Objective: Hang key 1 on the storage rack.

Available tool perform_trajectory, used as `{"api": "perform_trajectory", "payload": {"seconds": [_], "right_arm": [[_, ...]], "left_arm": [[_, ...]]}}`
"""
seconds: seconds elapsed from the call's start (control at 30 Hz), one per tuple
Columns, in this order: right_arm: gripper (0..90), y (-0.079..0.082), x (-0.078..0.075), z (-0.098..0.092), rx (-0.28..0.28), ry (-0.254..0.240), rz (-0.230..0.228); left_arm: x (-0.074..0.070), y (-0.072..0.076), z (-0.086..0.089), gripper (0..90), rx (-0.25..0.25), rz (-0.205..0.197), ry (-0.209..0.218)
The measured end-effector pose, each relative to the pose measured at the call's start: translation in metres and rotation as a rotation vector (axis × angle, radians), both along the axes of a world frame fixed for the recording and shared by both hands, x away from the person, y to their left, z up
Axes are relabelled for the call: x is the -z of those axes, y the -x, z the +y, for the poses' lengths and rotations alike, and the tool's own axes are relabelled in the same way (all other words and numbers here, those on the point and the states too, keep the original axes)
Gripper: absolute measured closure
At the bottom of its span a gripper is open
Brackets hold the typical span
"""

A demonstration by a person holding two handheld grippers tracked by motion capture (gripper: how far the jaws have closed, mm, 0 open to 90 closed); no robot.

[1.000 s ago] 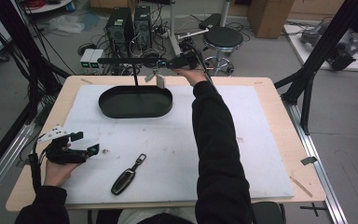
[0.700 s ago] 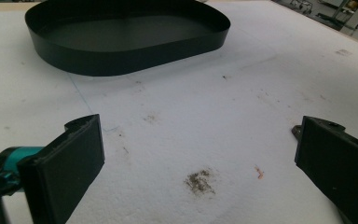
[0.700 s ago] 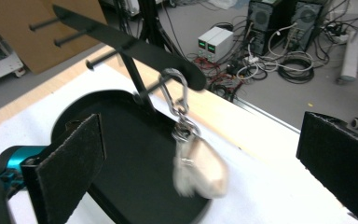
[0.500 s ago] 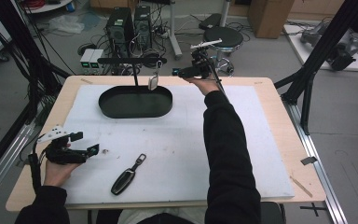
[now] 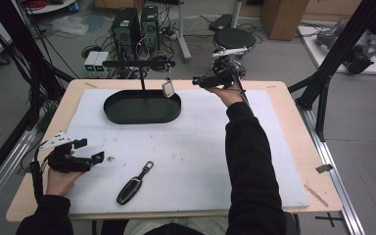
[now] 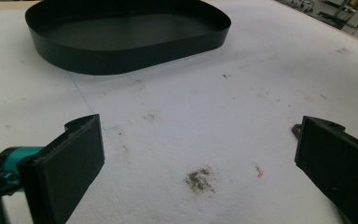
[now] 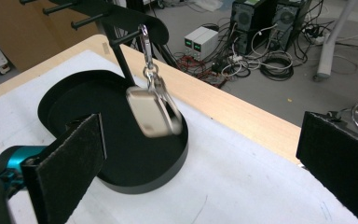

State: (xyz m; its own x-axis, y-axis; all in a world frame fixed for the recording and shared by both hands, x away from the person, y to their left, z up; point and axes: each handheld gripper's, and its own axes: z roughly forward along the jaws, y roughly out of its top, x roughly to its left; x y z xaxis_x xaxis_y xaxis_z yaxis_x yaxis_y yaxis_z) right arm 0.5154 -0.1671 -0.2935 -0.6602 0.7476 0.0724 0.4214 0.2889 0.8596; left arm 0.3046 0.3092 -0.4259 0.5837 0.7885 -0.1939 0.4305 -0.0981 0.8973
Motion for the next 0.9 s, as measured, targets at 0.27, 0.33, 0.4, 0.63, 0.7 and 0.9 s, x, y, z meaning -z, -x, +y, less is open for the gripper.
{"api": "perform_trajectory", "payload": {"seconds": [0.27,0.33,0.4,0.63,0.7,0.9], "right_arm": [[0.6,0.014,0.003,-0.013,0.008,0.046,-0.014],[0.6,0.018,0.004,-0.017,0.008,0.046,-0.020],[0.6,0.024,0.007,-0.023,0.024,0.057,-0.030],[0.6,0.034,0.014,-0.033,0.037,0.062,-0.027],[0.6,0.036,0.017,-0.037,0.038,0.064,-0.024],[0.6,0.047,0.023,-0.045,0.040,0.064,-0.025]], "left_arm": [[0.000,0.000,0.001,1.8,-0.004,0.000,0.004],[0.000,0.000,0.001,1.8,-0.006,0.000,0.004],[0.000,0.000,0.001,1.7,-0.006,0.000,0.003],[0.000,0.001,0.001,1.7,-0.003,0.002,-0.001],[0.000,0.001,0.001,1.7,-0.003,0.002,0.000],[0.000,0.001,0.001,1.8,-0.002,0.004,0.000]]}}
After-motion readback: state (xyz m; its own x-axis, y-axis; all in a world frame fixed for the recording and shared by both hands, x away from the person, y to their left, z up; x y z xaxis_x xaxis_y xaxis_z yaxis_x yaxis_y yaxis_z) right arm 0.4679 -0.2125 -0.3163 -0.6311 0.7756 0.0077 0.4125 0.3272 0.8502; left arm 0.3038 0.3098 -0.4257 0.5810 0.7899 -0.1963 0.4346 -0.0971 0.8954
